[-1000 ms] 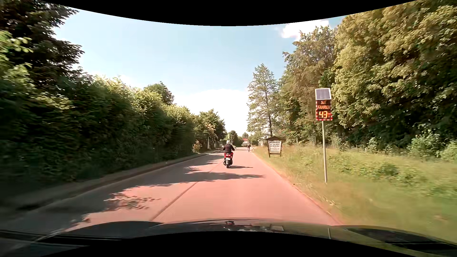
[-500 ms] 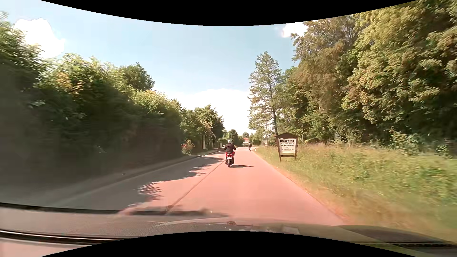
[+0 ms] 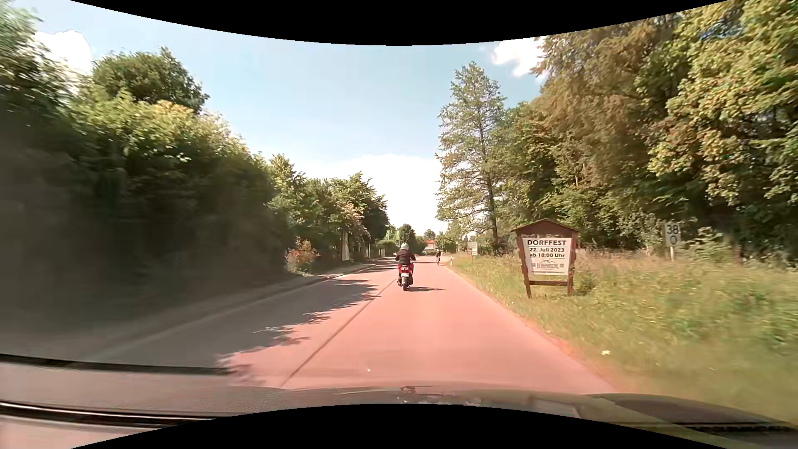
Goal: Follow the waypoints while adhering to traffic rules and regulations
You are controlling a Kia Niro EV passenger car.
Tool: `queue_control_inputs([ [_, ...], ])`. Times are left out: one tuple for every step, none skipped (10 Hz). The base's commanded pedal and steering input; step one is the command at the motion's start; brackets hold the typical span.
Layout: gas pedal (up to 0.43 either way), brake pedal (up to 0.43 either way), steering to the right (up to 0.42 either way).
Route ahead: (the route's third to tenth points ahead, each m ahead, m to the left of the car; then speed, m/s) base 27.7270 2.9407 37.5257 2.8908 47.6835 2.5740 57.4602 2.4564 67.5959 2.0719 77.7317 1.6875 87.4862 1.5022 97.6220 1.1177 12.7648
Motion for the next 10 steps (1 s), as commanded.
queue_control_inputs([
  [0.138, 0.006, 0.014],
  [0.138, 0.006, 0.013],
  [0.138, 0.006, 0.009],
  [0.138, 0.006, 0.006],
  [0.138, 0.006, 0.003],
  [0.138, 0.006, 0.001],
  [0.138, 0.006, 0.000],
  [0.138, 0.006, -0.002],
  [0.138, 0.006, -0.003],
  [0.138, 0.006, -0.003],
])
